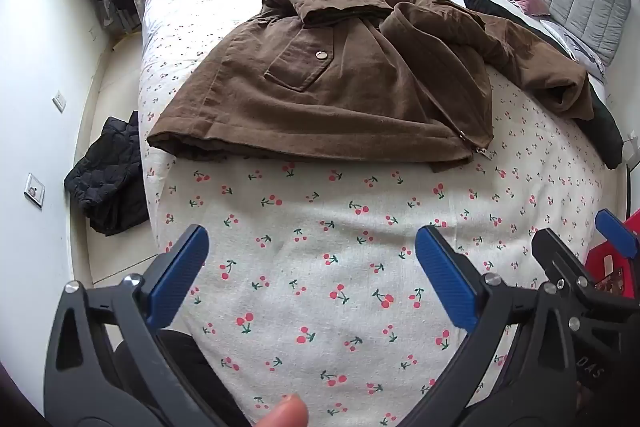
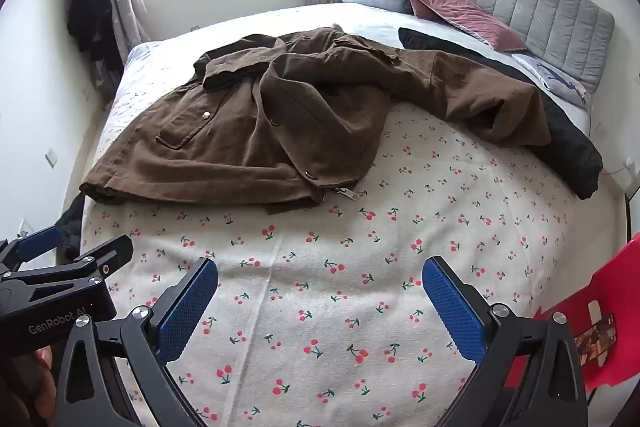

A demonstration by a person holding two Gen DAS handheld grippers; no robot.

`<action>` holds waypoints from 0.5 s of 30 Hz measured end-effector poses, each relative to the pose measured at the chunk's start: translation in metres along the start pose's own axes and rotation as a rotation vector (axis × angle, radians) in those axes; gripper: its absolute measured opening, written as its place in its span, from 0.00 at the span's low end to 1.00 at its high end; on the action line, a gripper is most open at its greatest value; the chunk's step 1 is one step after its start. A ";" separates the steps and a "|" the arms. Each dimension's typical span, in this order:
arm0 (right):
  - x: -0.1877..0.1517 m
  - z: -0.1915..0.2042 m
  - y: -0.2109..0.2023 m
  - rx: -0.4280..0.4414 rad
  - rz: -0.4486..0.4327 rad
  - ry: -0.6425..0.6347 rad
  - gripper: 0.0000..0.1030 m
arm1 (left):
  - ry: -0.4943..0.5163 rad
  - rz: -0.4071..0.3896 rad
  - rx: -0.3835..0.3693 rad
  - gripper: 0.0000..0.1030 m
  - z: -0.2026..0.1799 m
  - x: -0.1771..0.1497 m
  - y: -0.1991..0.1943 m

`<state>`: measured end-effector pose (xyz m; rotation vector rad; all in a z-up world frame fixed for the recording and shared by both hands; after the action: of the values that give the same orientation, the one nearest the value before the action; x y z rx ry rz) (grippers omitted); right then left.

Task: Fold large clothes
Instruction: 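Move both grippers open toward the crumpled brown jacket on the bed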

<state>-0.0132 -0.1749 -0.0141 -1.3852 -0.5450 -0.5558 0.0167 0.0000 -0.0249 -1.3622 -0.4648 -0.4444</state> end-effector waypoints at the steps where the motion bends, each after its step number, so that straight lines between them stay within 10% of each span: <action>1: 0.000 0.000 0.000 -0.002 0.002 -0.001 1.00 | 0.001 0.000 0.002 1.00 0.000 0.000 0.000; 15: 0.000 -0.001 0.001 0.001 0.005 0.002 1.00 | 0.004 -0.001 0.011 1.00 0.000 0.000 0.000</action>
<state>-0.0124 -0.1753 -0.0150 -1.3845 -0.5403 -0.5523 0.0166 0.0005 -0.0248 -1.3499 -0.4640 -0.4451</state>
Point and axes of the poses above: each gripper's, at about its wrist camera, not at the fingertips, and y roughly the way its jaws point, z to its left, x to its top, the point moved 3 cm from there along y, roughly the way its jaws point, and after that the axes turned 9 degrees about x, right-handed, at the moved point
